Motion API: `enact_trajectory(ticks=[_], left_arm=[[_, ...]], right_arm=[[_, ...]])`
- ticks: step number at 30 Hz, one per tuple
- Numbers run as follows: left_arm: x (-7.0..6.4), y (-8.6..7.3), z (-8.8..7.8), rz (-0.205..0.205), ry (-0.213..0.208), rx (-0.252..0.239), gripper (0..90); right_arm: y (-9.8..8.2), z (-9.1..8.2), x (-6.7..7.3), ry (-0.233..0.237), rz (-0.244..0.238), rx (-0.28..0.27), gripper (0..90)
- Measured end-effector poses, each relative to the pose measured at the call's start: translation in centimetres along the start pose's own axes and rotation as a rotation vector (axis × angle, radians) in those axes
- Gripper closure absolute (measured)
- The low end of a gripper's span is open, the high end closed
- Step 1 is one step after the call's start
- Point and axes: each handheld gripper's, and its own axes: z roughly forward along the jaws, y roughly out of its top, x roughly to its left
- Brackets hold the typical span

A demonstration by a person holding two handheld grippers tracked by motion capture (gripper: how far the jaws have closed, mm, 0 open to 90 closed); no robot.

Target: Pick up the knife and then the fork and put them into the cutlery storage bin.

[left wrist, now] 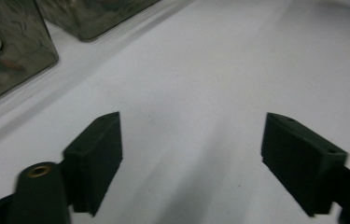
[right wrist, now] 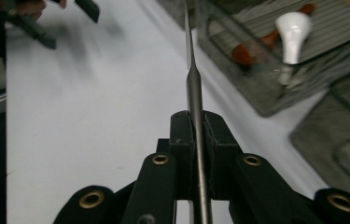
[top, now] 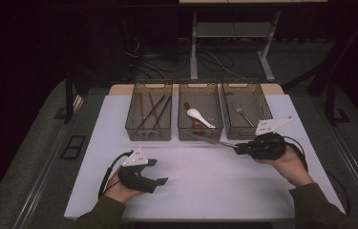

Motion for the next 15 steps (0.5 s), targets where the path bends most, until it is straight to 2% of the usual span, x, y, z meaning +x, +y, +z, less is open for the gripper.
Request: enact_trajectory(ticks=[5, 7, 13, 15], left_arm=[[0.0, 0.0, 0.4, -0.016, 0.031, 0.002, 4.8], [0.0, -0.1, 0.5, -0.020, 0.028, 0.004, 0.5], [-0.1, -0.2, 0.6, -0.005, 0.037, 0.000, 0.0], [-0.1, -0.2, 0.6, -0.003, 0.039, 0.001, 0.0]], right_arm=[[0.4, -1.6, -1.2, -0.052, 0.035, -0.037, 83.5], [0.5, -2.2, -1.8, -0.073, 0.046, -0.050, 83.5], [0.9, -3.6, -3.9, -0.145, 0.103, -0.089, 83.5], [0.9, -3.9, -4.7, -0.184, 0.118, -0.089, 83.5]])
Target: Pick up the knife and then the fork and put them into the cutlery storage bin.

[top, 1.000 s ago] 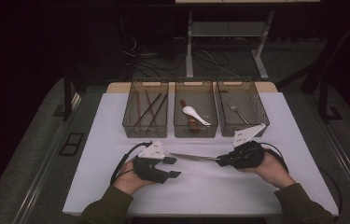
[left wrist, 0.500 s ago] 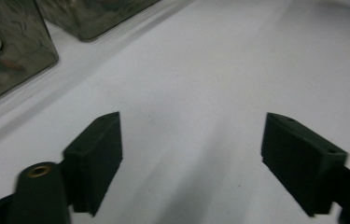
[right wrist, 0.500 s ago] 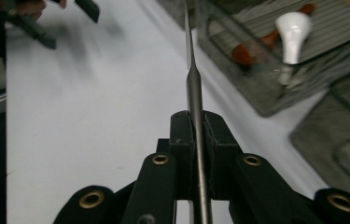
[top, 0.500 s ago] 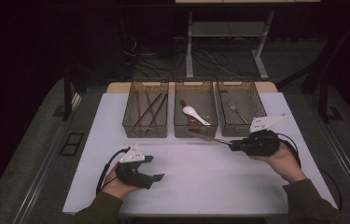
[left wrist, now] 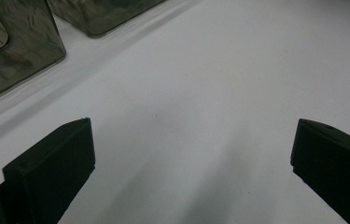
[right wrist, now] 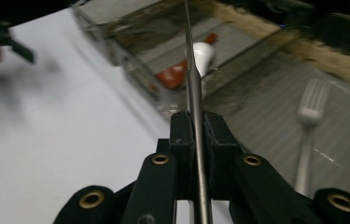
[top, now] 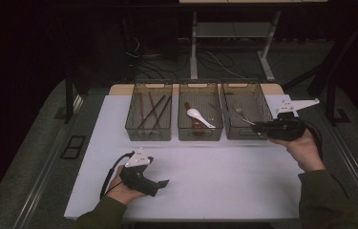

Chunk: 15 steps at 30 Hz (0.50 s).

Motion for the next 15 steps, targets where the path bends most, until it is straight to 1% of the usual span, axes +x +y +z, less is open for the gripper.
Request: enact_trajectory(ticks=[4, 8, 11, 13, 14, 15], left_arm=[[-0.1, -0.1, 0.1, 0.014, -0.001, 0.020, 0.0], [-0.1, -0.1, 0.2, 0.021, -0.009, 0.021, 0.0], [-0.1, -0.1, 0.2, 0.022, -0.012, 0.020, 0.0], [-0.1, -0.1, 0.3, 0.022, -0.012, 0.021, 0.0], [-0.1, -0.1, 0.3, 0.028, -0.014, 0.031, 0.0], [-0.1, -0.2, 0.3, 0.029, -0.018, 0.031, 0.0]], right_arm=[[0.3, -0.4, -1.5, -0.059, 0.044, -0.006, 83.5], [0.6, -0.6, -2.8, -0.128, 0.078, -0.001, 83.5], [0.8, -0.5, -3.6, -0.157, 0.109, 0.001, 83.5], [1.0, -0.2, -4.0, -0.182, 0.119, 0.012, 83.5], [1.1, -0.1, -4.2, -0.190, 0.128, 0.011, 83.5], [1.2, 0.1, -4.4, -0.198, 0.131, 0.016, 83.5]])
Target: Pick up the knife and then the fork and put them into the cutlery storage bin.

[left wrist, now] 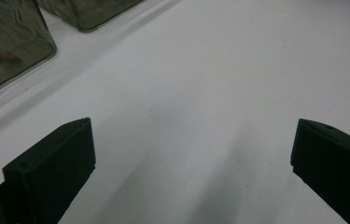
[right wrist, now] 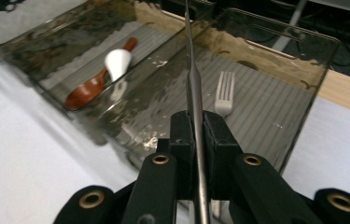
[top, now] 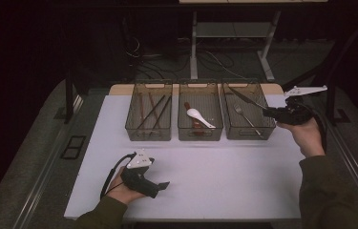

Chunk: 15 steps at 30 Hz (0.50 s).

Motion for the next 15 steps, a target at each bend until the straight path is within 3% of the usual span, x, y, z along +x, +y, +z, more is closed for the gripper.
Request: enact_trajectory(ticks=[5, 15], left_arm=[[0.0, 0.0, 0.1, 0.009, -0.013, 0.012, 0.0], [-0.1, -0.1, 0.3, 0.022, -0.029, 0.020, 0.0]], right_arm=[[0.5, 1.2, -0.3, -0.053, 0.020, 0.032, 83.5], [0.5, 4.4, -0.4, -0.088, 0.048, 0.099, 83.5]])
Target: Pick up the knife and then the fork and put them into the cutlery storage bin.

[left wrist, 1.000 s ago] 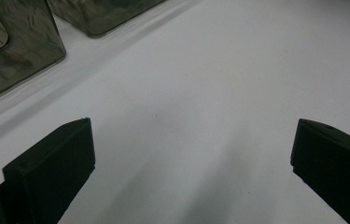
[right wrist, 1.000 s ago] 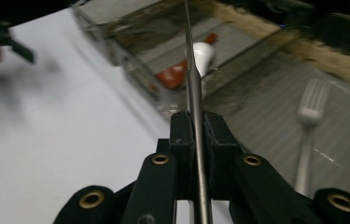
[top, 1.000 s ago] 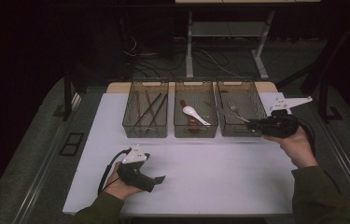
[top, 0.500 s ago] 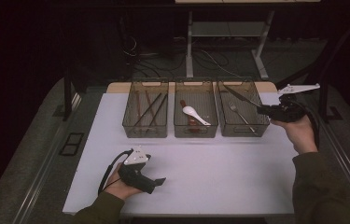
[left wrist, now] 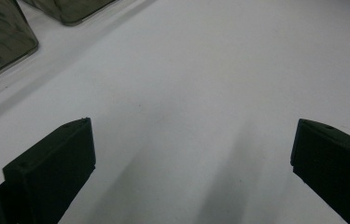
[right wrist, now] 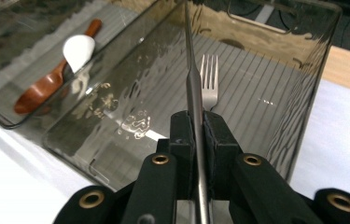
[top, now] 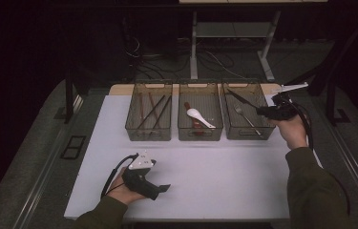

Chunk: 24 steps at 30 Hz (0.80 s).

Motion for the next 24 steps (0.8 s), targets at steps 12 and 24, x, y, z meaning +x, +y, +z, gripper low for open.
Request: enact_trajectory(ticks=[12, 24], left_arm=[[-0.1, 0.0, 0.0, -0.002, -0.009, -0.002, 0.0], [-0.1, 0.0, 0.2, -0.001, -0.015, 0.009, 0.0]], right_arm=[[-0.2, 2.8, 0.4, -0.008, 0.009, 0.059, 83.4], [-0.6, 4.4, 0.8, -0.023, -0.002, 0.122, 82.2]])
